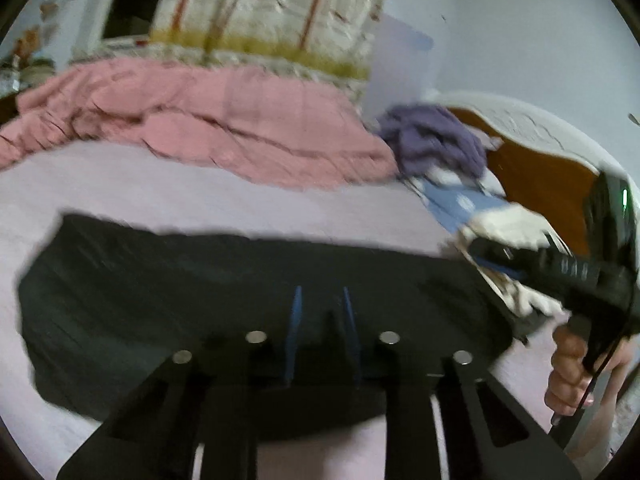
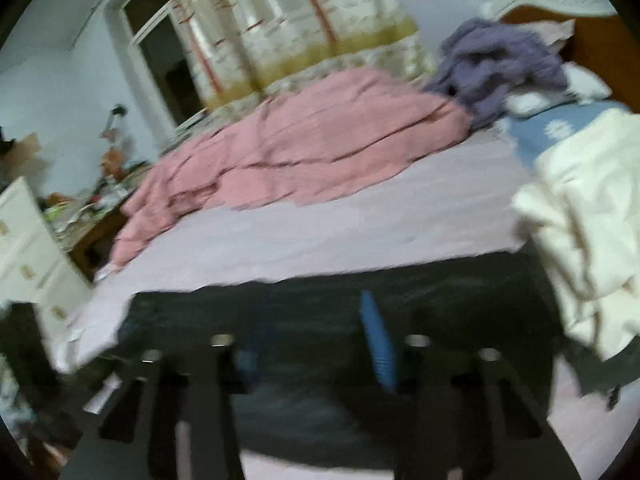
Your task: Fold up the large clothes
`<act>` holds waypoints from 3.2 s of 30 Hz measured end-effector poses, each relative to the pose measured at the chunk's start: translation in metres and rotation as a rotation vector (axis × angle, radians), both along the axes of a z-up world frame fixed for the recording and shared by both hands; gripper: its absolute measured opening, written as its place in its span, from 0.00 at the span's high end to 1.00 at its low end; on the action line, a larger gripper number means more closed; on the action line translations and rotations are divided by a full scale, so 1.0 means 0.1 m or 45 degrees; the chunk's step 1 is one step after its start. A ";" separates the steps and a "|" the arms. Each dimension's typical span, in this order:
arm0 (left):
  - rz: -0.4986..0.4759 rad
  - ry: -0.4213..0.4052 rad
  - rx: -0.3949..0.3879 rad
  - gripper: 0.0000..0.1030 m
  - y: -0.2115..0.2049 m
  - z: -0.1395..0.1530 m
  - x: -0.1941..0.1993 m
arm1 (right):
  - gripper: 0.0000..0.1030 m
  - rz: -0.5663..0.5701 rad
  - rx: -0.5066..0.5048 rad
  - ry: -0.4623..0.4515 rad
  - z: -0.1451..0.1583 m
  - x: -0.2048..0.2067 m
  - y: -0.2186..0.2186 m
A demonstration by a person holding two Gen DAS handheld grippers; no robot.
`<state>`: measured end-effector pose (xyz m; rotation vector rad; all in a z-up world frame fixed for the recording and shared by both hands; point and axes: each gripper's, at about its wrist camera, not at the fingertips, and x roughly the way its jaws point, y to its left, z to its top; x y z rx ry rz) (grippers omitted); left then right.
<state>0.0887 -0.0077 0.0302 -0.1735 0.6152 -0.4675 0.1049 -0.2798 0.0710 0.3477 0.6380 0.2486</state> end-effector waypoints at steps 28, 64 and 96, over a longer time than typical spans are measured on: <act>0.030 0.273 0.013 0.88 -0.24 -0.82 0.24 | 1.00 0.141 0.006 0.489 -1.14 0.72 0.77; 0.044 0.340 -0.011 0.95 -0.20 -0.86 0.25 | 0.16 -0.369 -0.025 -0.092 -0.40 -0.52 -0.12; -0.081 0.033 -0.081 0.95 -0.18 -0.10 -0.13 | 0.84 -0.554 -0.564 -0.243 0.31 -0.73 -0.07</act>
